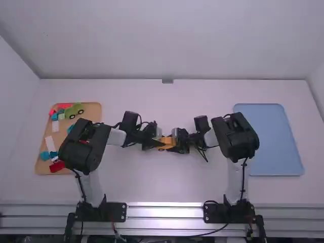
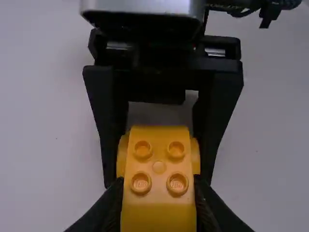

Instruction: Assemble lego blocks to make yellow taxi

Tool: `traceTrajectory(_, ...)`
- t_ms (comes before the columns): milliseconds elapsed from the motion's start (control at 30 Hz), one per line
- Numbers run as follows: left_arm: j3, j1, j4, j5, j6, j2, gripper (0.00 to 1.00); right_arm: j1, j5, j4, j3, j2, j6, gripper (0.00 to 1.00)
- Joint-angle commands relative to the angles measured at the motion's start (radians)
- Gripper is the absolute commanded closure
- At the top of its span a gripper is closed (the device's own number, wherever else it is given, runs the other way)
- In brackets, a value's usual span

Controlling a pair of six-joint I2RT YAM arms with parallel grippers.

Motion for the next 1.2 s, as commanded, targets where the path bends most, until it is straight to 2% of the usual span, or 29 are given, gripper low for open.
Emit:
traceTrajectory(0, -0.014, -0.019, -0.036, -0.083, 0.01, 0.043, 0.98, 0.009, 0.003, -0.004, 0.011, 0.014, 0.004, 0.62)
traceTrajectory(267, -0.014, -0.096, -0.11, -0.285, 0.011, 0.043, 0.98, 0.009, 0.004, -0.004, 0.011, 0.014, 0.005, 0.62)
traceTrajectory(567, -0.011, -0.121, -0.138, -0.359, 0.02, 0.043, 0.98, 0.01, 0.003, -0.004, 0.011, 0.014, 0.008, 0.61)
traceTrajectory(600, -0.005, -0.114, -0.138, -0.357, 0.016, 0.043, 0.96, 0.01, 0.003, -0.004, 0.011, 0.014, 0.008, 0.61)
traceTrajectory(633, 0.004, -0.114, -0.139, -0.341, 0.002, 0.042, 0.88, 0.01, 0.002, -0.004, 0.011, 0.014, 0.008, 0.61)
traceTrajectory(733, 0.023, -0.113, -0.143, -0.309, -0.01, 0.032, 0.85, 0.009, 0.002, -0.005, 0.011, 0.014, 0.008, 0.61)
traceTrajectory(767, 0.031, -0.109, -0.142, -0.297, -0.01, 0.025, 0.8, 0.01, 0.003, -0.005, 0.011, 0.014, 0.008, 0.6)
traceTrajectory(867, 0.045, -0.109, -0.142, -0.3, -0.01, 0.014, 0.78, 0.011, 0.003, -0.005, 0.011, 0.014, 0.008, 0.61)
traceTrajectory(1167, 0.053, -0.107, -0.143, -0.307, -0.003, -0.035, 0.62, 0.008, 0.003, -0.005, 0.011, 0.014, 0.008, 0.61)
